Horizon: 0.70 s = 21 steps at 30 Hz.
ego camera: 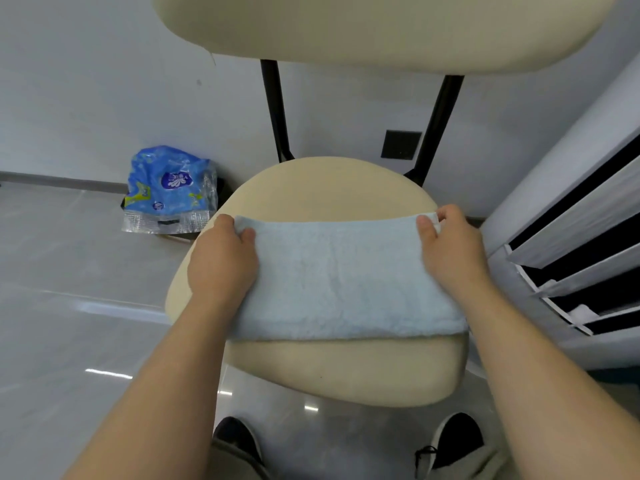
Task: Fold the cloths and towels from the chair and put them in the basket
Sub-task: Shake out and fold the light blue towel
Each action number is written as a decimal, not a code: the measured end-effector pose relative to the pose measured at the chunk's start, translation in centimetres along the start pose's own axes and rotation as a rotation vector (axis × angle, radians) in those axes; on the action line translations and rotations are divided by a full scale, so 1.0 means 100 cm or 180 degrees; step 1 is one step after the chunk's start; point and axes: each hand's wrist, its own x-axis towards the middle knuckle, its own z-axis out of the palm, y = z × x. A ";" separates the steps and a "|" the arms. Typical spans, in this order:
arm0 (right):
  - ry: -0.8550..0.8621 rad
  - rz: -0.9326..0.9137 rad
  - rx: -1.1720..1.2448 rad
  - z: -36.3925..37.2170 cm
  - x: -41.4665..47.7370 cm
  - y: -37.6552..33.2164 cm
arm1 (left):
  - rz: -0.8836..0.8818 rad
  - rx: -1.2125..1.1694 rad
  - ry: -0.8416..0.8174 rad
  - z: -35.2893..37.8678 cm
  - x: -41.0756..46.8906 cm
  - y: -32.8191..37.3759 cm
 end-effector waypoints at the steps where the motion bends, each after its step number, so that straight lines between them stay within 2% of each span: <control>1: 0.0040 0.0011 -0.0009 0.000 0.000 -0.001 | -0.0020 0.0086 0.0068 -0.001 -0.002 0.002; 4: 0.0238 0.0090 -0.0232 -0.004 -0.007 -0.014 | 0.0030 0.0399 0.0391 -0.004 -0.009 0.010; 7: 0.0699 -0.0347 -0.1331 0.000 -0.026 -0.037 | 0.0646 0.0694 0.0644 -0.001 -0.021 0.024; 8: 0.0636 -0.0616 -0.1410 0.005 -0.035 -0.045 | 0.0924 0.0611 0.0504 0.004 -0.029 0.032; 10: -0.0050 -0.1010 -0.1268 0.021 -0.053 -0.054 | 0.1330 0.0425 -0.0062 0.017 -0.047 0.045; 12: -0.0749 -0.1130 -0.1403 0.041 -0.063 -0.052 | 0.1369 0.0465 -0.0633 0.031 -0.060 0.049; 13: -0.0921 -0.1138 -0.1519 0.047 -0.065 -0.049 | 0.1354 0.0582 -0.0790 0.036 -0.062 0.047; 18: -0.1030 -0.1022 -0.1669 0.042 -0.059 -0.037 | 0.1374 0.0825 -0.0988 0.032 -0.057 0.037; 21: -0.0945 -0.0738 -0.1759 0.030 -0.055 -0.023 | 0.1217 0.0889 -0.0994 0.024 -0.052 0.024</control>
